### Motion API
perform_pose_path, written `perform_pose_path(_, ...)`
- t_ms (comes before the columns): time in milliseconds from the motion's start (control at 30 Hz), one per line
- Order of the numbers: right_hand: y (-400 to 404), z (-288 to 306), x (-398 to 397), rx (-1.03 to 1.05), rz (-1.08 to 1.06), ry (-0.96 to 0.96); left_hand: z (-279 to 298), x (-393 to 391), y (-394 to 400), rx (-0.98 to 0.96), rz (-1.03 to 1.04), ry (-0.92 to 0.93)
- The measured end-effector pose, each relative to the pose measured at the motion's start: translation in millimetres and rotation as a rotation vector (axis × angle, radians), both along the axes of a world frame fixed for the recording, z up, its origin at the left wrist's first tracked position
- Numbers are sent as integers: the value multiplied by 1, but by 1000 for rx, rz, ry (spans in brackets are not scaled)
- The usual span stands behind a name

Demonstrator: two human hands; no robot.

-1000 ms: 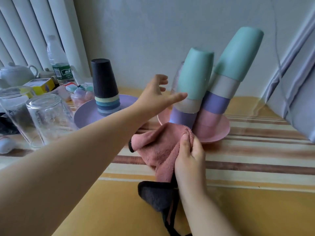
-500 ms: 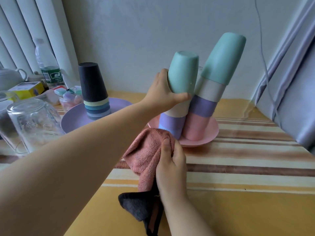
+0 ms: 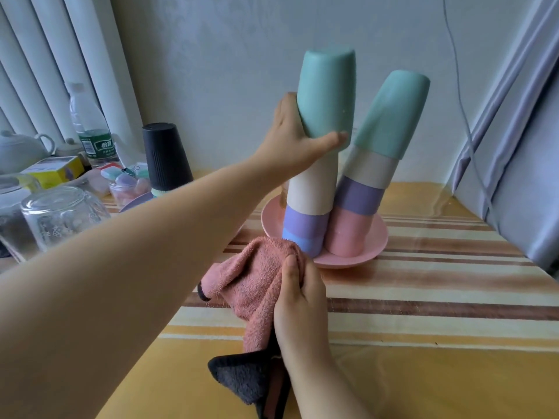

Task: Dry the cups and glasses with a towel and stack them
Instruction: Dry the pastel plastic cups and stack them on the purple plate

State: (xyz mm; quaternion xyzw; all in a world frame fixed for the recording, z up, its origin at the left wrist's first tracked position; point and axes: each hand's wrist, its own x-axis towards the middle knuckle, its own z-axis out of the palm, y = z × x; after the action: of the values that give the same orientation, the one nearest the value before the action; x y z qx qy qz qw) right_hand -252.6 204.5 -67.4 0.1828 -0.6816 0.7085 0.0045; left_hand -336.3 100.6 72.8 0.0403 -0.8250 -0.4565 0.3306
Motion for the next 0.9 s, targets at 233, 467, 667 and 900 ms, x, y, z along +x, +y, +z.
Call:
perform_pose_path(233, -1, 1, -1, 20, -16, 0, 29, 54, -14, -84, 63, 2)
perform_pose_path(467, -3, -1, -4, -42, -44, -83, -59, 167, -29, 274, 82, -165)
perform_pose_path(667, -4, 14, 20, -88, 66, 211, -125, 193, -17, 530, 132, -196)
perform_pose_path(900, -17, 5, 30, 87, 252, 406, -136, 197, -17, 447, -121, -193)
